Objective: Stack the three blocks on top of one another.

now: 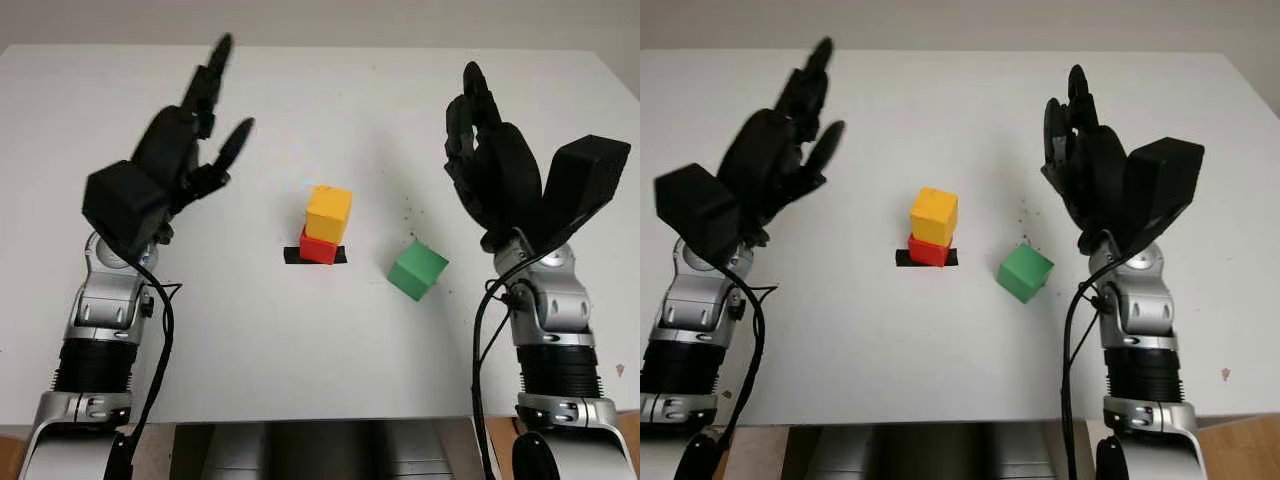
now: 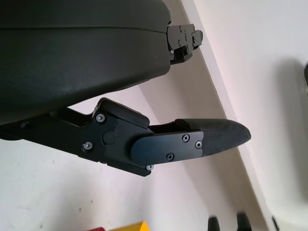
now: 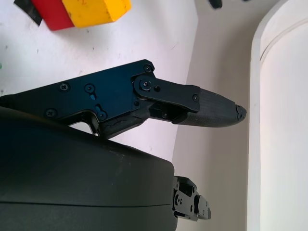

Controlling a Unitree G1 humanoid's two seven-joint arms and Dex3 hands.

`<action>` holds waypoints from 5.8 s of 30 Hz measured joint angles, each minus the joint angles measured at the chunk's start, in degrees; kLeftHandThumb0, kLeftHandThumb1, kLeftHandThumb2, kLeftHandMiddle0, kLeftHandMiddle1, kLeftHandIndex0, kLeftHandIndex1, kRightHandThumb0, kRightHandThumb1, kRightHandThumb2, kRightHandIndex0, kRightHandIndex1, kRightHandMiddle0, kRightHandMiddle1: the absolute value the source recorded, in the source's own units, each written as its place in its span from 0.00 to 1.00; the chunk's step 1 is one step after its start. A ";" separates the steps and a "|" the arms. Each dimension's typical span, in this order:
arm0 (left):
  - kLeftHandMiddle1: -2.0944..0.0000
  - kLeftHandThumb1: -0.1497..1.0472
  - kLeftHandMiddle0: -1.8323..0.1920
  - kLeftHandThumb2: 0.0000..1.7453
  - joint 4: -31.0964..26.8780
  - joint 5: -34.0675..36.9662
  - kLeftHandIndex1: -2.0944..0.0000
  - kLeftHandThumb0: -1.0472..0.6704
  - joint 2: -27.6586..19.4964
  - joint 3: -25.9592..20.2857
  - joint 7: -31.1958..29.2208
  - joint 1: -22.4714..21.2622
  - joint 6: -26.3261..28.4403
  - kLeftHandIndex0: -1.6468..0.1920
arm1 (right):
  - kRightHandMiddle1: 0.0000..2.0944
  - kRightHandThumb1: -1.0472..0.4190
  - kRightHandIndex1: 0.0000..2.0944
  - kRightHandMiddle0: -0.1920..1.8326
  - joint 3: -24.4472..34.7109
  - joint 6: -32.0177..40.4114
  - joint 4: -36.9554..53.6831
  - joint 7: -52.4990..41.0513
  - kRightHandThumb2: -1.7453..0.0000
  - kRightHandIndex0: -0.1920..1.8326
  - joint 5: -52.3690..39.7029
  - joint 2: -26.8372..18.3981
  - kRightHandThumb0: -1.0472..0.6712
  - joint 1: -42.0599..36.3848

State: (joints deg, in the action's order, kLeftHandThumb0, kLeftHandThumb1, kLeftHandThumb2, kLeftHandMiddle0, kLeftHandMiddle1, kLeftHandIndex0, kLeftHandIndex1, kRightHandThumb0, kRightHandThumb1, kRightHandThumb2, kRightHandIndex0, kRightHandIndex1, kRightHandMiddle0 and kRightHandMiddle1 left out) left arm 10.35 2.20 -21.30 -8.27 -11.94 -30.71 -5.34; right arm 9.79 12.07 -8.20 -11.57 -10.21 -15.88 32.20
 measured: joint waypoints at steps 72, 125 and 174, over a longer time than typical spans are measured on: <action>0.98 1.00 0.98 0.29 -0.55 3.93 0.98 0.23 -0.57 -6.65 1.76 10.00 1.55 0.98 | 0.04 0.16 0.03 0.38 -16.86 -49.81 3.33 -12.08 0.97 0.23 45.54 -36.78 0.27 -5.86; 0.97 1.00 0.99 0.31 0.14 1.71 0.98 0.23 -0.64 -5.60 0.91 10.73 -1.24 0.99 | 0.59 0.11 0.04 0.35 -16.14 -43.66 -10.07 -9.59 0.97 0.33 32.18 -30.52 0.39 -0.29; 0.98 1.00 1.00 0.30 -1.04 1.34 0.98 0.24 -0.58 -5.81 2.44 12.28 -0.37 1.00 | 0.90 0.02 0.02 0.17 -2.46 19.45 8.21 -1.01 0.96 0.21 -14.32 8.68 0.36 -0.42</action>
State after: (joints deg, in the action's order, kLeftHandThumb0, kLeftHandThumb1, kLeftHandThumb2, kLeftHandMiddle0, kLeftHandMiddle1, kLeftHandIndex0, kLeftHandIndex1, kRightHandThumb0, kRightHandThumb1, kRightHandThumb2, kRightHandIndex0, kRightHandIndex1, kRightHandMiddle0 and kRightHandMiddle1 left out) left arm 9.31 3.55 -21.87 -14.08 -9.51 -18.42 -5.71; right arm 7.33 31.52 0.02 -12.58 -24.53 -7.21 31.78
